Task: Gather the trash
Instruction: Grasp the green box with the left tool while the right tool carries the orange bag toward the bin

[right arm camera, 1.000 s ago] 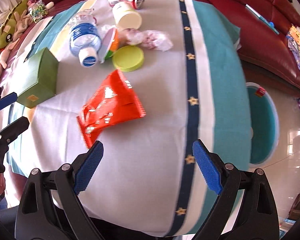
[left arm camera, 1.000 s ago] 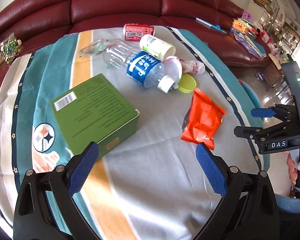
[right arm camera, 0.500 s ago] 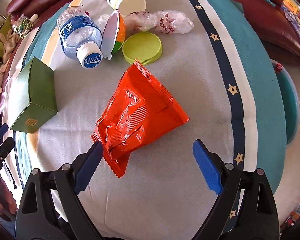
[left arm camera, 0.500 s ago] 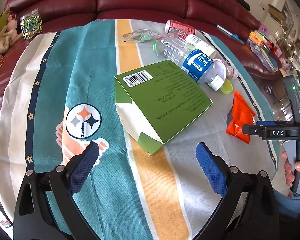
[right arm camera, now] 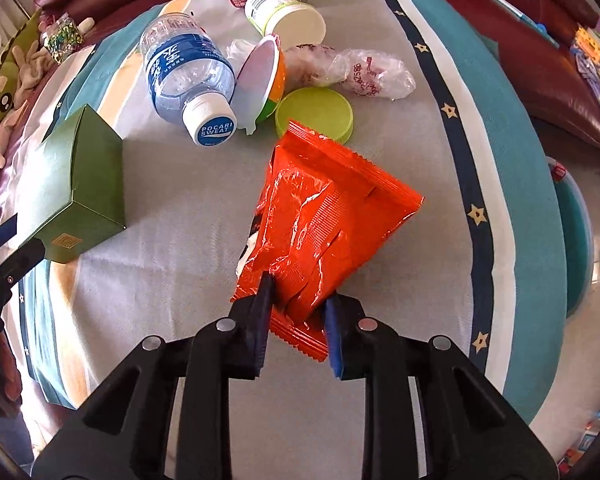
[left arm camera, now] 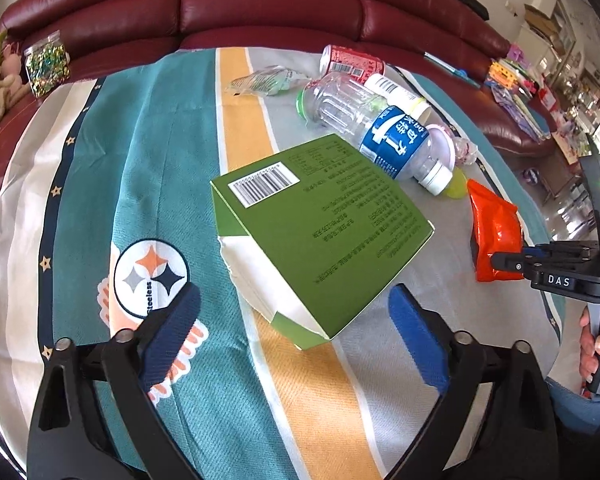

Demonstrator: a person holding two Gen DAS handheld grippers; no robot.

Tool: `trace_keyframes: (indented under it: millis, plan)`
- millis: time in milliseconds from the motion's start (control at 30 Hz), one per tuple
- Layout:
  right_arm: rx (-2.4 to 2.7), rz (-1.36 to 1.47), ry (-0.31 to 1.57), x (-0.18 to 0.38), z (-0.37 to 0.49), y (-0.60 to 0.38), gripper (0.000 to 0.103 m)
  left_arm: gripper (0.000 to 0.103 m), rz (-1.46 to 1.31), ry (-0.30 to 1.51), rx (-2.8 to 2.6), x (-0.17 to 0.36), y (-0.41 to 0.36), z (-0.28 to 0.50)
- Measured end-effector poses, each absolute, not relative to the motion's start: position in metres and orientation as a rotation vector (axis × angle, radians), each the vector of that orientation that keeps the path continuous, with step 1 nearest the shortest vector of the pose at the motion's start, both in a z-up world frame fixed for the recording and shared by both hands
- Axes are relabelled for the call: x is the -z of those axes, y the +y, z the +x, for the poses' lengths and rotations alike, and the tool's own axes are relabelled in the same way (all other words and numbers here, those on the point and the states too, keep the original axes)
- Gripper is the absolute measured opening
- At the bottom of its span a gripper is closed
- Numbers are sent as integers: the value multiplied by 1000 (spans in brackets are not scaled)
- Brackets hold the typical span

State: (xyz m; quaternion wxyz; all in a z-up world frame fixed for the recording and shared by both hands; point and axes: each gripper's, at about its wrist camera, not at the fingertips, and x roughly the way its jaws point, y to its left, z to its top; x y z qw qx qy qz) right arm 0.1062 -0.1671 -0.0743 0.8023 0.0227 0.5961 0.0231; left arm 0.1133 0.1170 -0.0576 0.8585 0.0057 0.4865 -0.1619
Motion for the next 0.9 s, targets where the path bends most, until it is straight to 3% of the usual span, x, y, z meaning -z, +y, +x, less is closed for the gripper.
trace_keyframes:
  millis: [33,67,233,400,500,567,633,733,900]
  plan:
    - [-45,42,1273,73,106,-168,23,65,21,1028,356,57,114,114]
    - [-42,35,1270,73,105,-169,23,54,24,1035,364,57,111,115]
    - [-45,46,1277,75,103,-172,23,31,7,1053,397,58,98,120]
    - [-46,63,1286,75,103,-176,23,29,39,1052,386,63,84,123]
    - [-55,68,1284,76,107,-175,23,34,12,1066,355,66,83,128]
    - [-41,74,1290,78,110,-172,23,42,-4,1069,326,69,82,133]
    - [-42,76,1291,79,109,-174,23,42,-23,1071,308,73,80,137]
    - [-39,76,1284,78,107,-176,23,27,-58,1068,297,75,78,141]
    - [-57,55,1240,67,107,-178,23,26,-32,1020,294,59,71,133]
